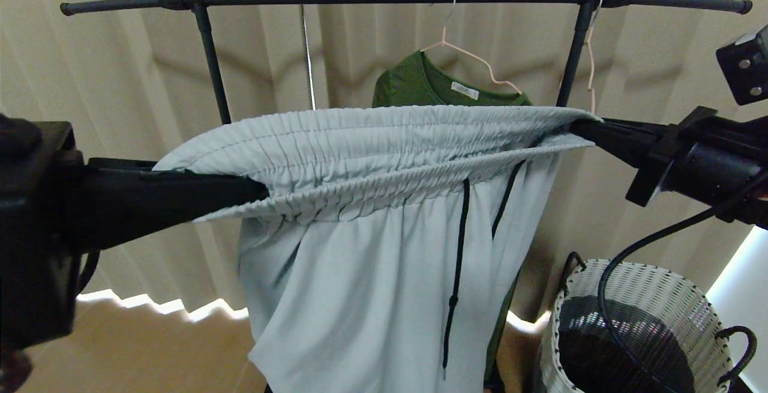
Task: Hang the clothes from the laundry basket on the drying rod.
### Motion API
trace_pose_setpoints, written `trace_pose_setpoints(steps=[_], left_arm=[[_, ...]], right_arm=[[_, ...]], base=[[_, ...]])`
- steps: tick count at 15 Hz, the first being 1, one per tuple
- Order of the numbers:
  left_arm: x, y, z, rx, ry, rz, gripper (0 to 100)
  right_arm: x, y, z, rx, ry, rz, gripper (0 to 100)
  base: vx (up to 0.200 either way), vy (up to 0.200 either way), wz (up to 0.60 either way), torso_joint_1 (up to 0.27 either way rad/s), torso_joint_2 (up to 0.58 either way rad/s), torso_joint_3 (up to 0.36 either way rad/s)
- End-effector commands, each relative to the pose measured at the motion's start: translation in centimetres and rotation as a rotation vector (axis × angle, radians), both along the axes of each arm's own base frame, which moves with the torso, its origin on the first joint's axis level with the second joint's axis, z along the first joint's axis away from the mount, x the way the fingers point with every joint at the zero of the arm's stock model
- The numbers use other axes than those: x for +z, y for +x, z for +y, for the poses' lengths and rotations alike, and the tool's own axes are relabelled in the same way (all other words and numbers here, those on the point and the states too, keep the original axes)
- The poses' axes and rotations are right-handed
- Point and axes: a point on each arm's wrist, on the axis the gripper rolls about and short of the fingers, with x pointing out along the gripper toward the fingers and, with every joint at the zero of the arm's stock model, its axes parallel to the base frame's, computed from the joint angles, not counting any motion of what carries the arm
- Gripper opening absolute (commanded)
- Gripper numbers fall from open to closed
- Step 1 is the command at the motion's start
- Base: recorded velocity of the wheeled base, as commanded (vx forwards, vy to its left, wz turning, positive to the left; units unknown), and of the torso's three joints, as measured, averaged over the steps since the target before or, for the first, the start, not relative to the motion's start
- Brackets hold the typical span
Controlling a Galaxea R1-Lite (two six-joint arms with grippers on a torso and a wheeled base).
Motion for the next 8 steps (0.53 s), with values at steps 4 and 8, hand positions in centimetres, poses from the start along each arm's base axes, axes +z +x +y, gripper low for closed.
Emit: trace_pose_setpoints(steps=[4,8], left_arm=[[-0.9,3.1,-2.4,0.175,0.022,-0.033,0],[-1.0,3.1,-2.2,0.185,0.028,-0.030,0]], right_arm=[[1.7,-3.0,-1.0,-0.011,0.010,-0.034,0],[1.7,-3.5,-1.1,-0.011,0.006,-0.023,0]], base=[[0.000,0.000,0.00,0.000,0.00,0.000],[0.000,0.000,0.00,0.000,0.00,0.000]])
